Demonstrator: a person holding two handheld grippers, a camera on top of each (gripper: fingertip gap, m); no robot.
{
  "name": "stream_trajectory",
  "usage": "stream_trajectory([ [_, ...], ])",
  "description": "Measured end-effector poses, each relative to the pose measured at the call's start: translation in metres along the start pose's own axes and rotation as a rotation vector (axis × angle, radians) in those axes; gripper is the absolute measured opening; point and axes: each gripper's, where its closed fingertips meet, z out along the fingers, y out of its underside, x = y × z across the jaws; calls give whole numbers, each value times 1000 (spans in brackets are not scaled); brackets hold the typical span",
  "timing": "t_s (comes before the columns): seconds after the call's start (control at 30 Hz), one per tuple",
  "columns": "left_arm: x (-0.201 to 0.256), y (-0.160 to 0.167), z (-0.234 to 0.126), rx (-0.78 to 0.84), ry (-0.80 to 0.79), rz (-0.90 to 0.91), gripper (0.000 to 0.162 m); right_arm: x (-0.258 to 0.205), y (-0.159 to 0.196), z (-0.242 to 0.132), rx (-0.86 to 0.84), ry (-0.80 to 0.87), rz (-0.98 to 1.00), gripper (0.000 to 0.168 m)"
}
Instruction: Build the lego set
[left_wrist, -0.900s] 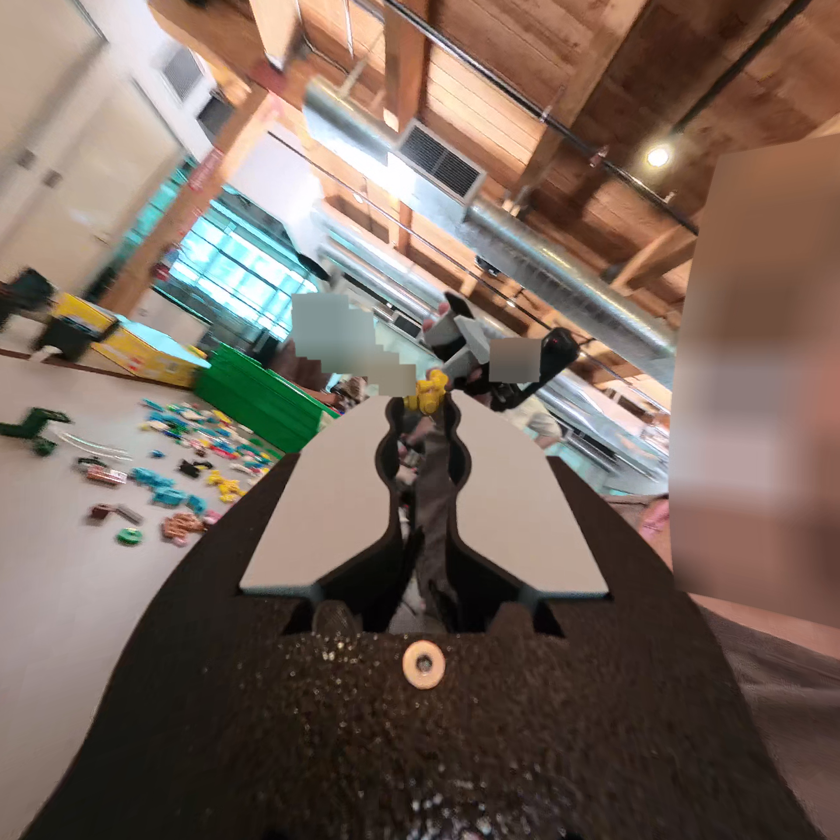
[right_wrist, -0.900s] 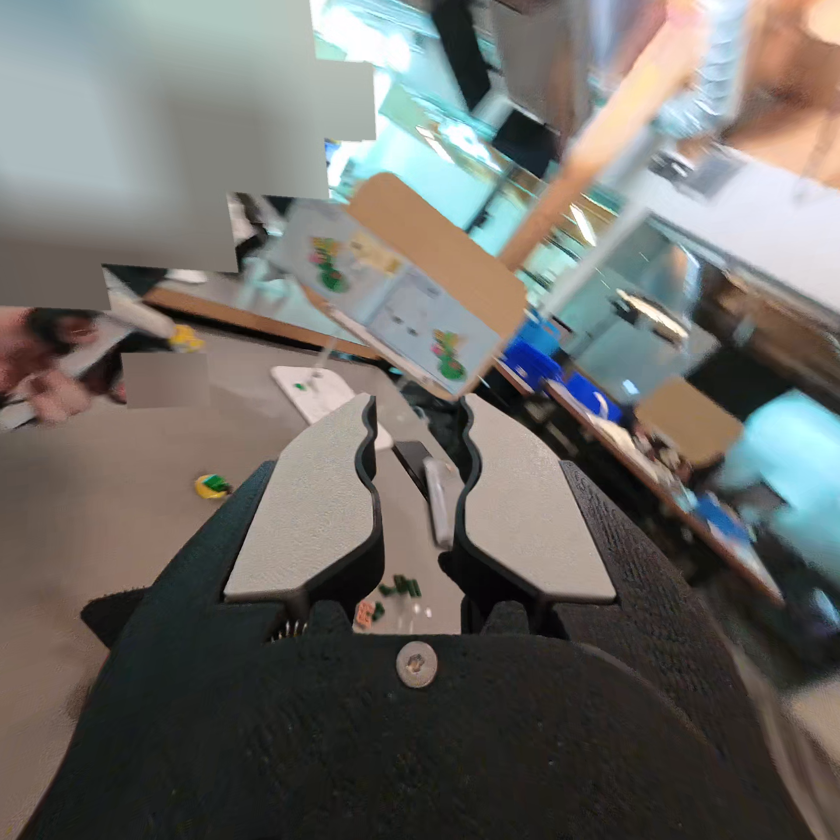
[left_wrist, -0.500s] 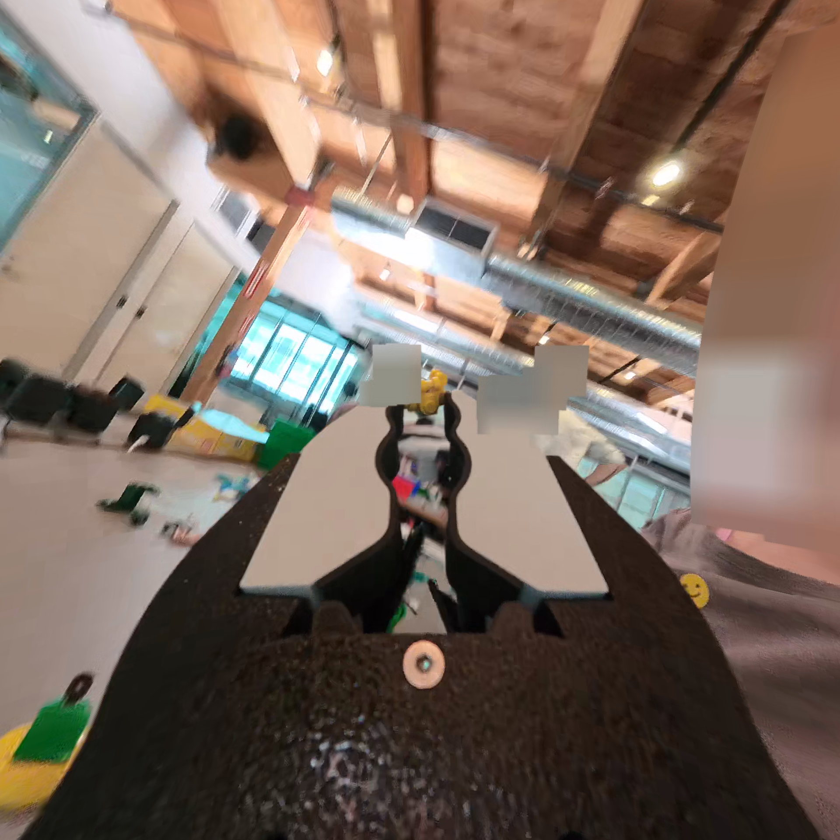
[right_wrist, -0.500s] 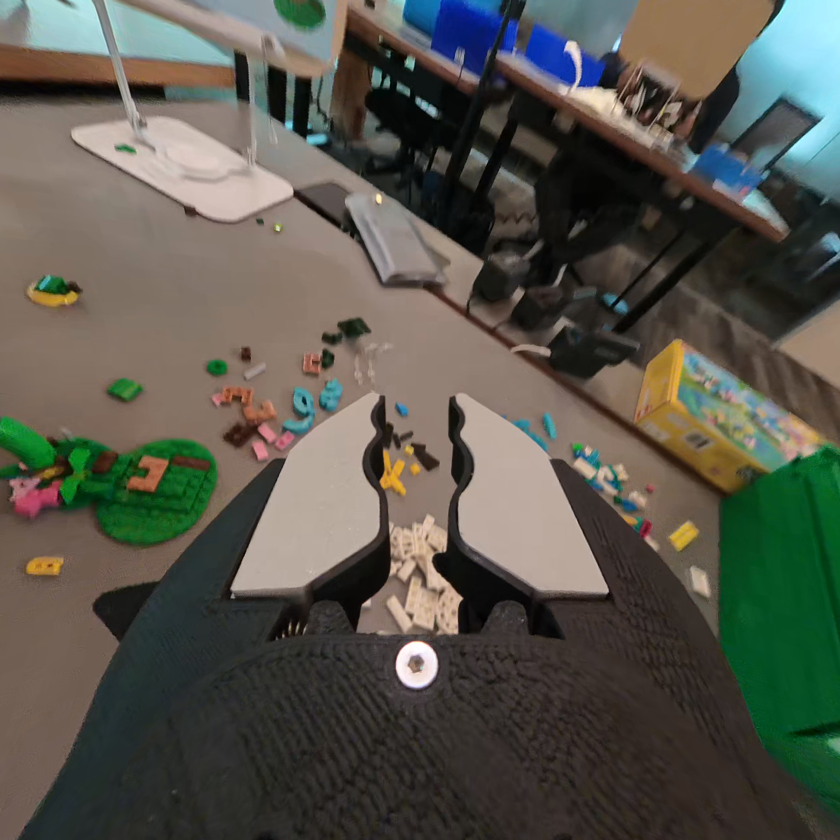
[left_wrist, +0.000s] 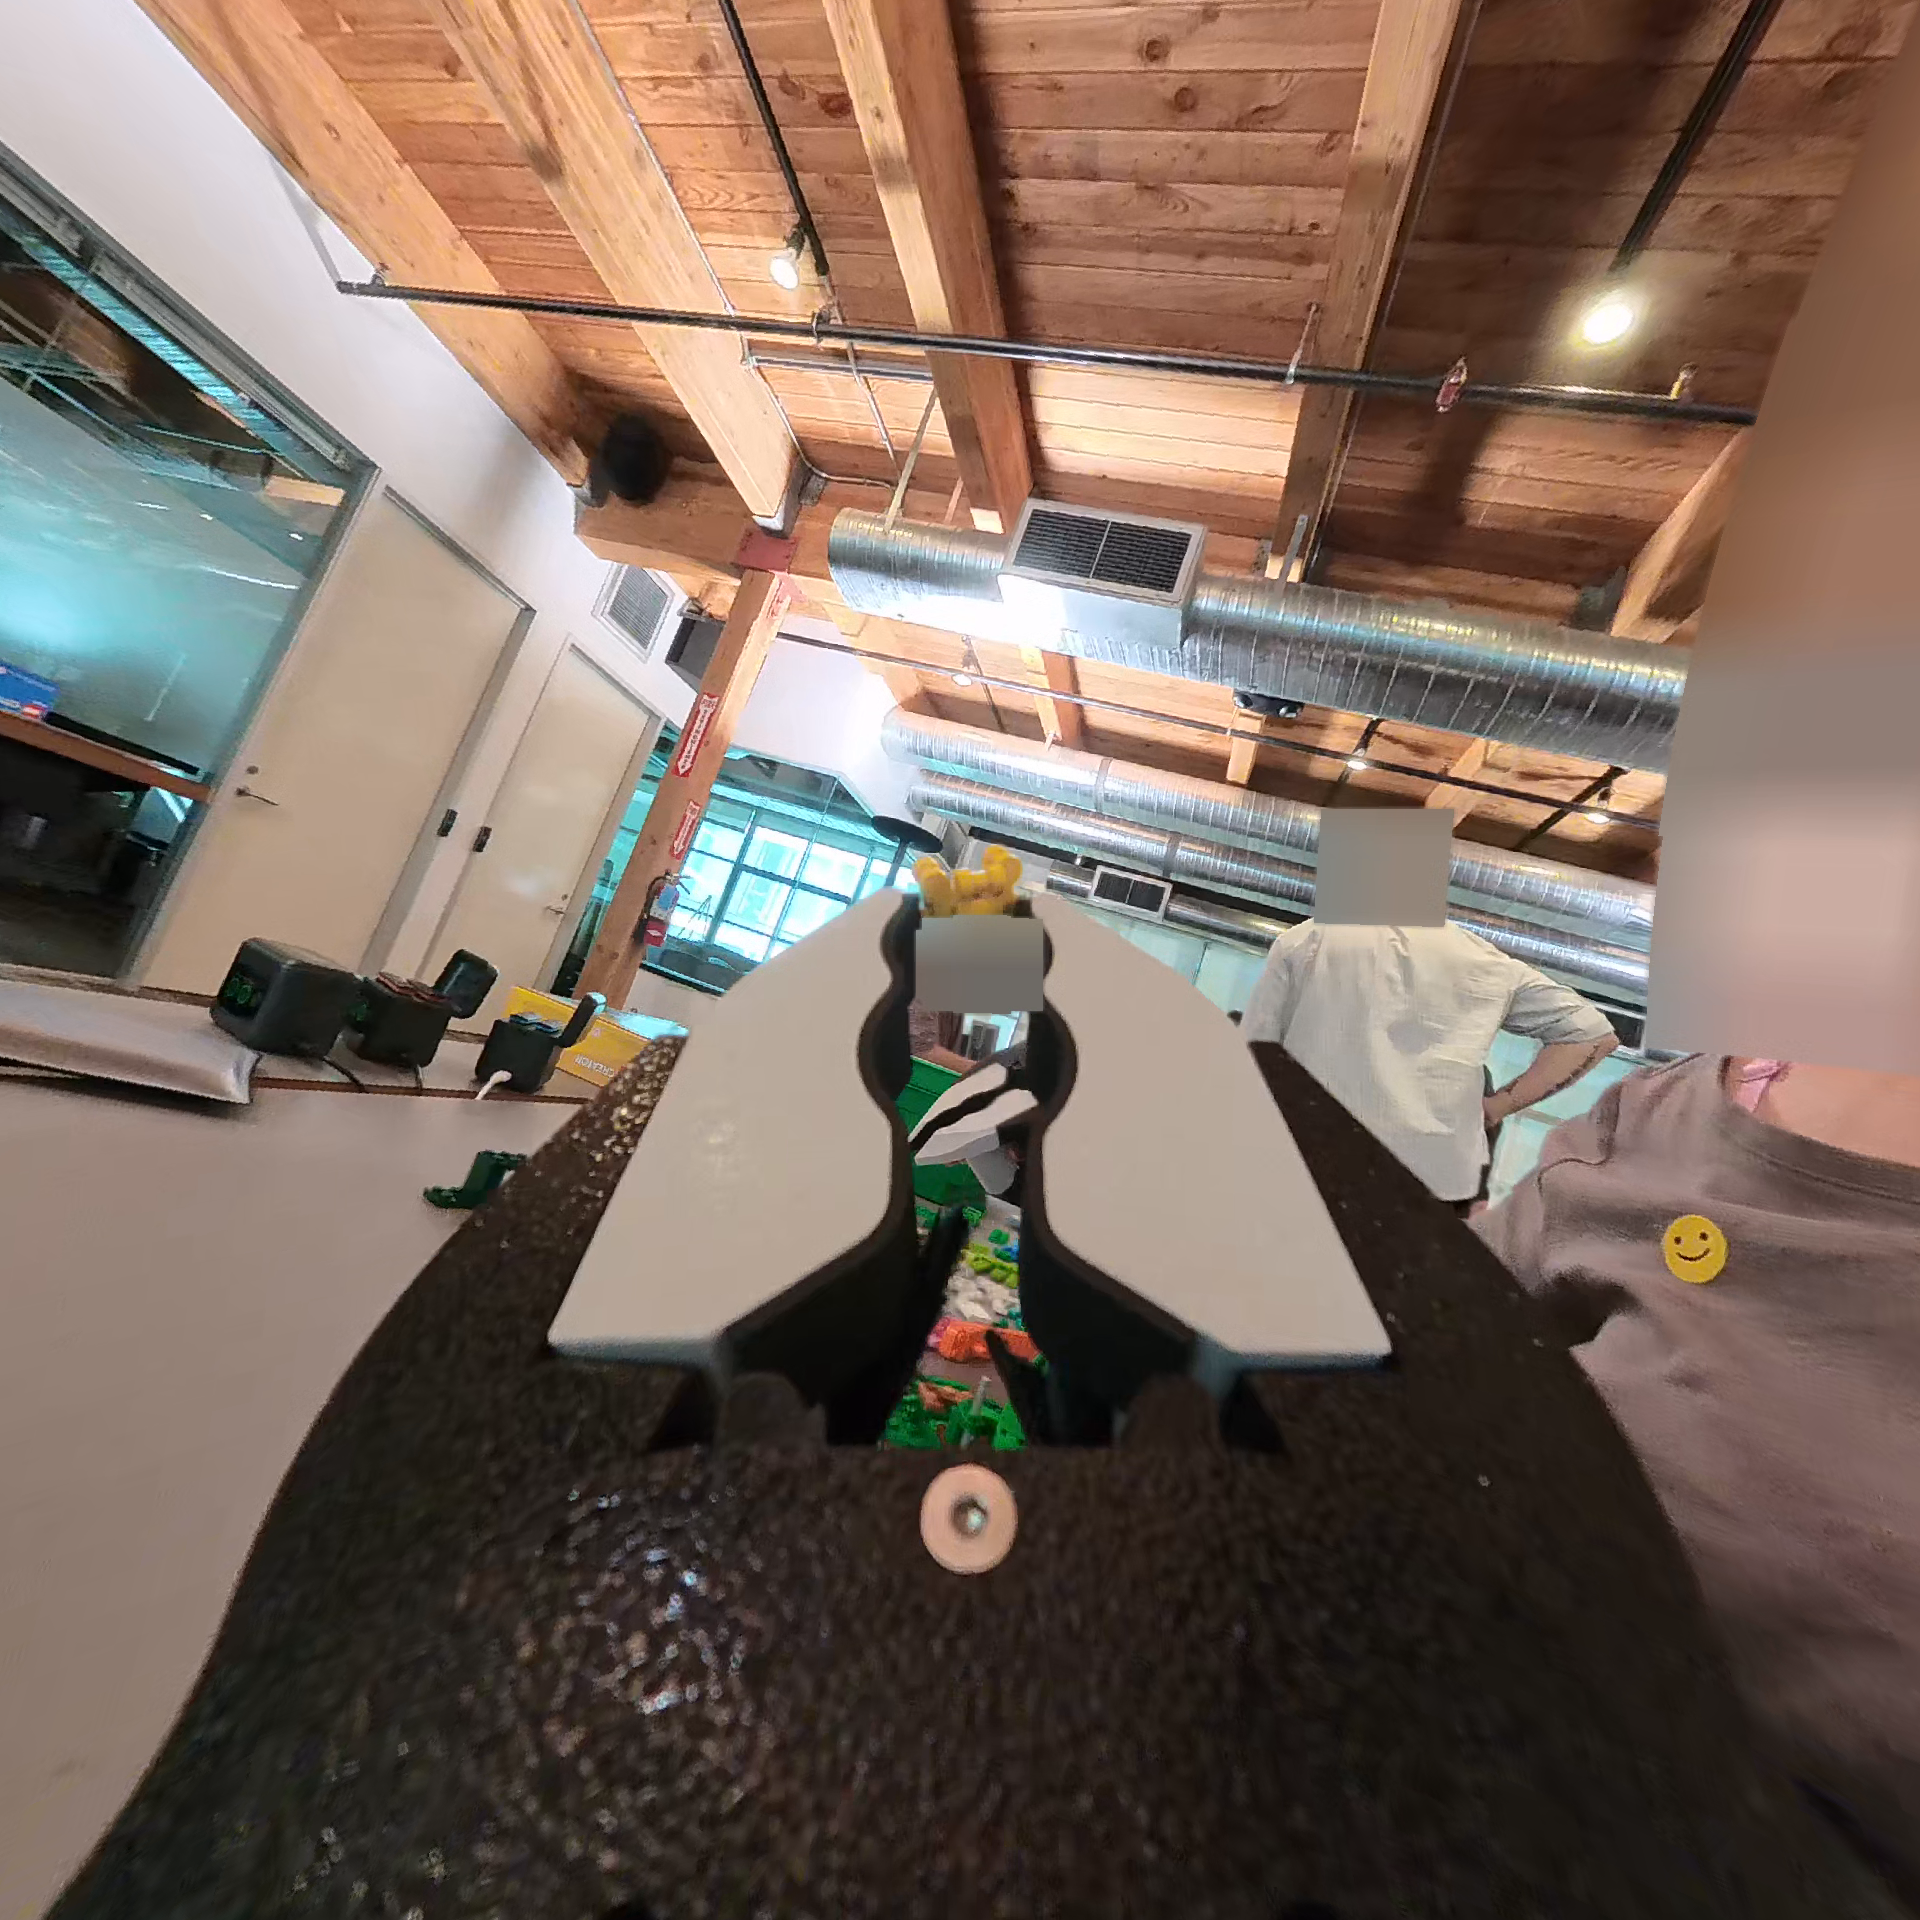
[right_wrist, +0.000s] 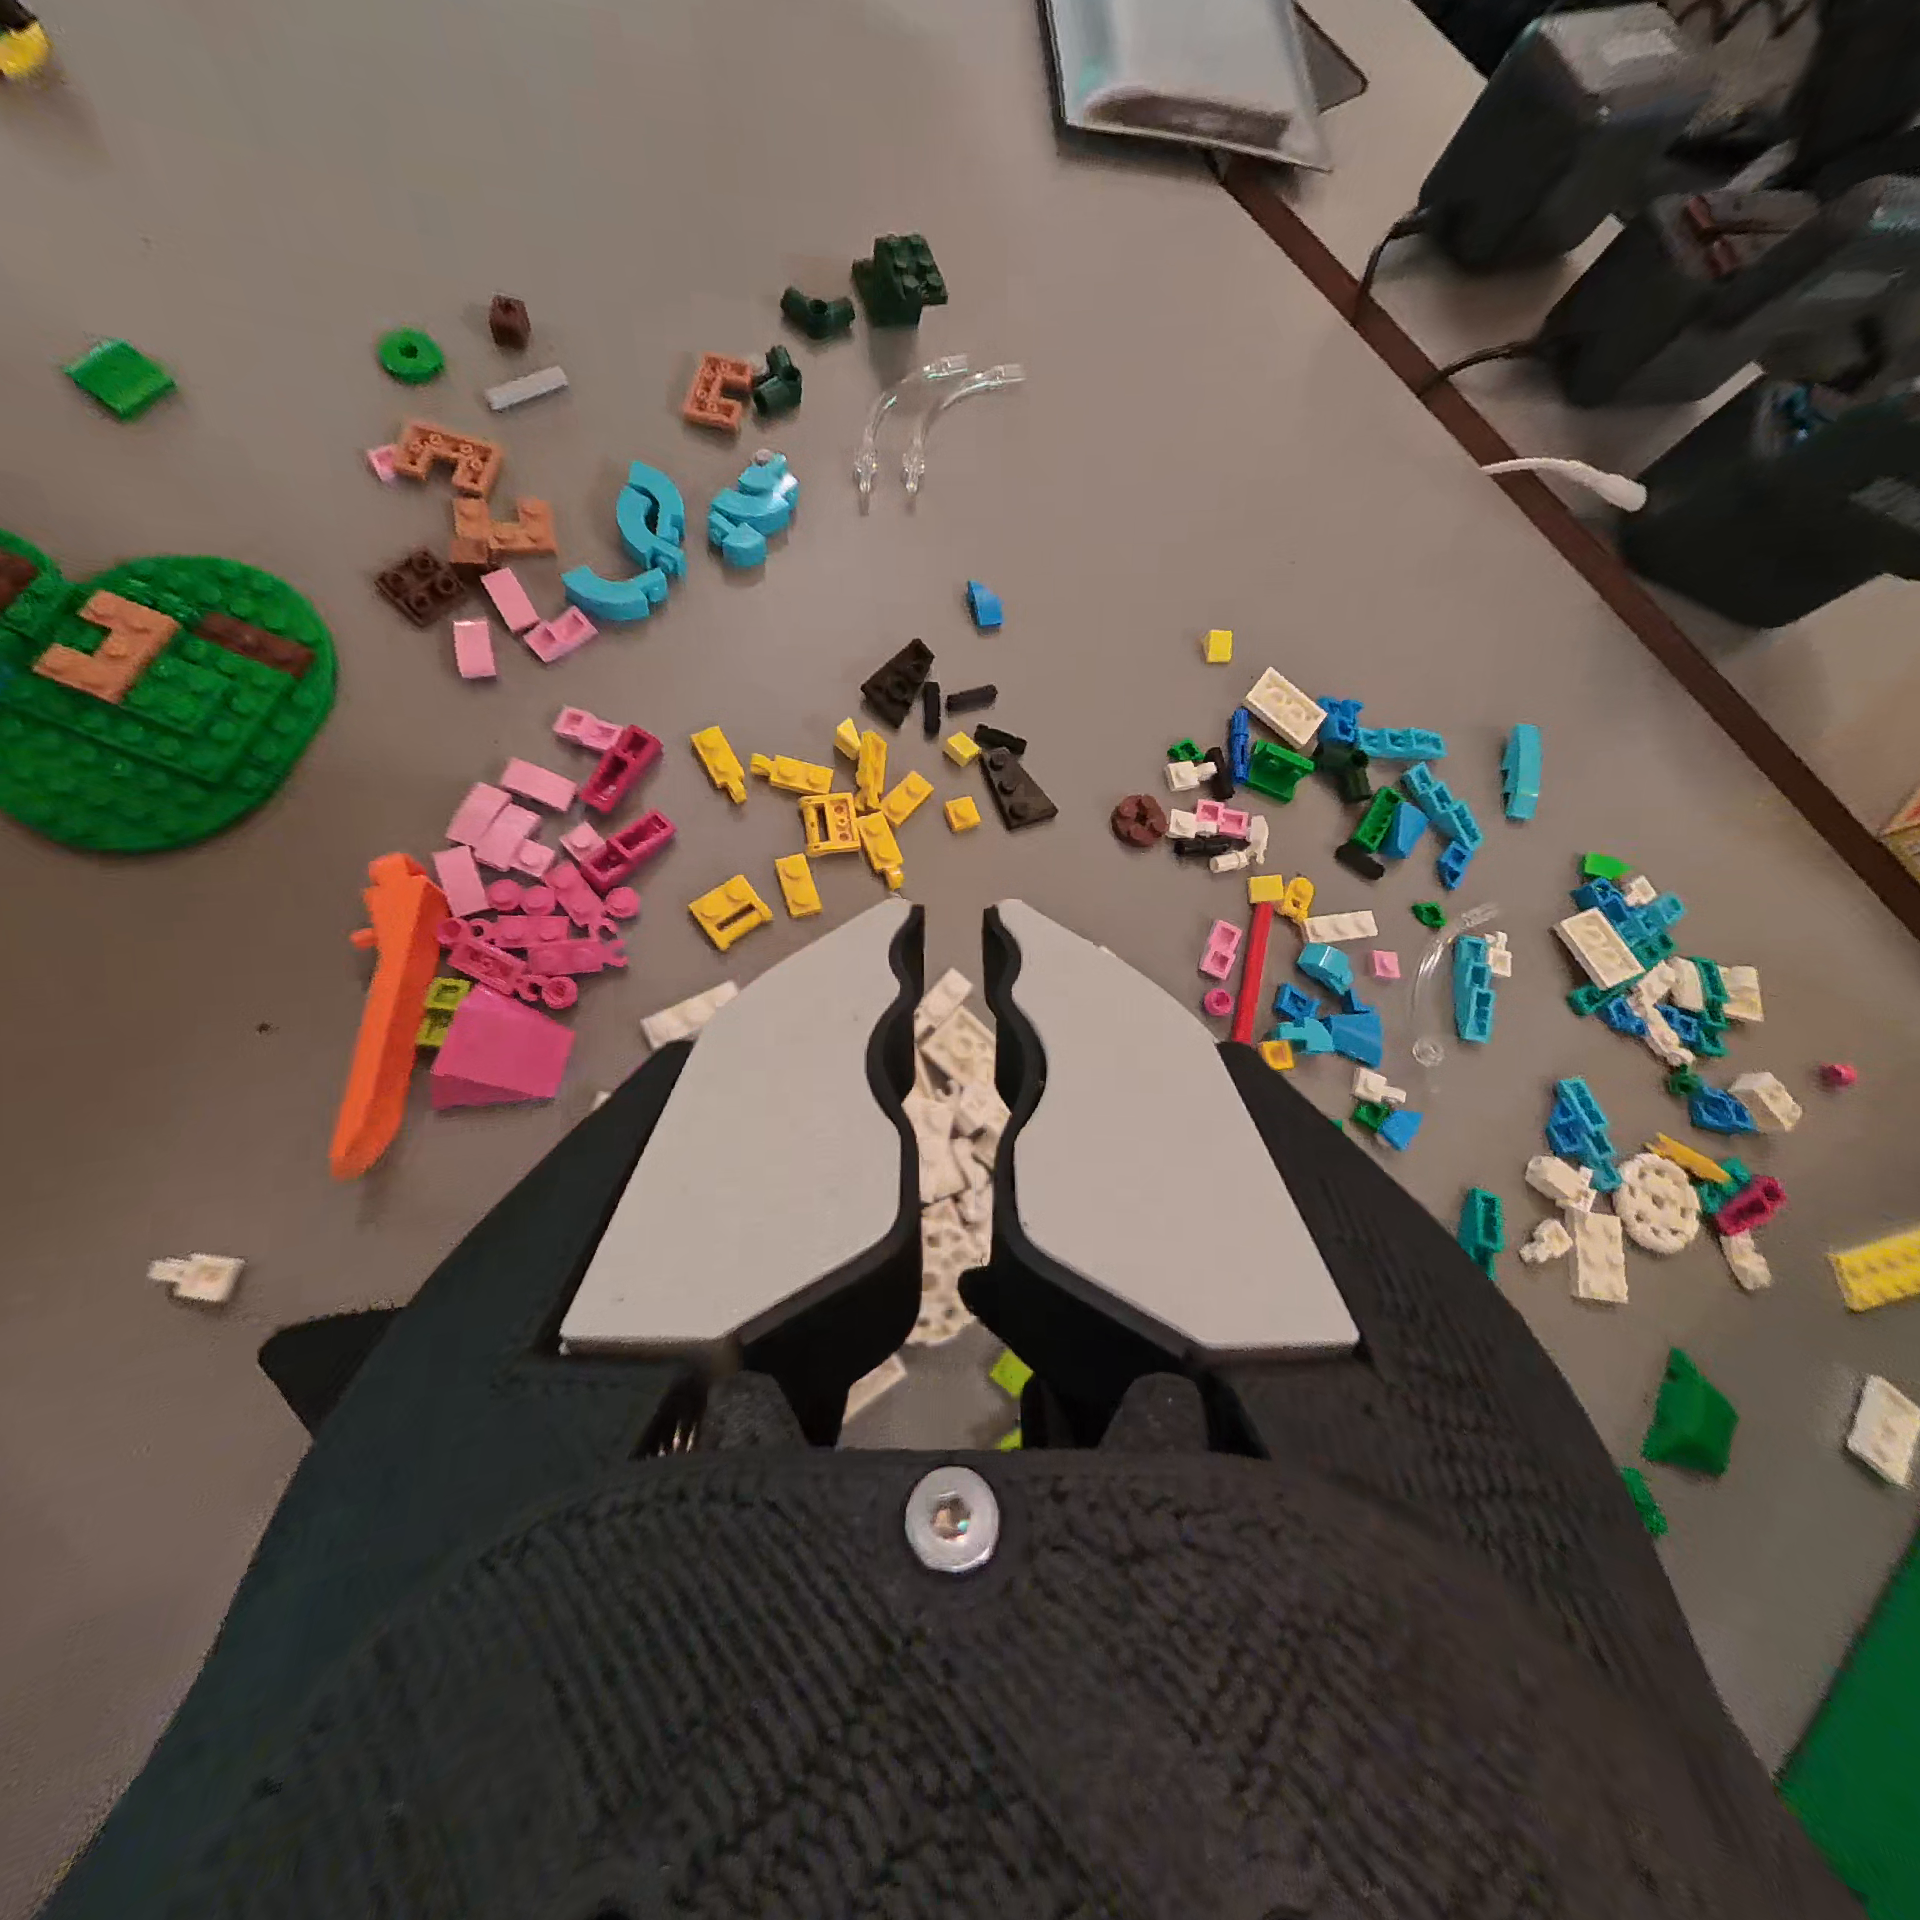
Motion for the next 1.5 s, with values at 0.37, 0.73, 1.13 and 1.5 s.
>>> stream_trajectory([
  [0.37, 2, -10, -12, 96, 31, -80, 17, 107, 60, -20, -116, 129, 199, 0],
  [0.73, 0, 26, 1, -153, -75, 260, 17, 160, 59, -3, -276, 131, 621, 8],
  [1.13, -7, 34, 3, -208, -97, 266, 17, 129, 34, 64, -541, -185, 685, 4],
  [1.5, -7, 42, 5, -248, -90, 249, 17, 109, 36, 91, -729, -163, 479, 4],
])
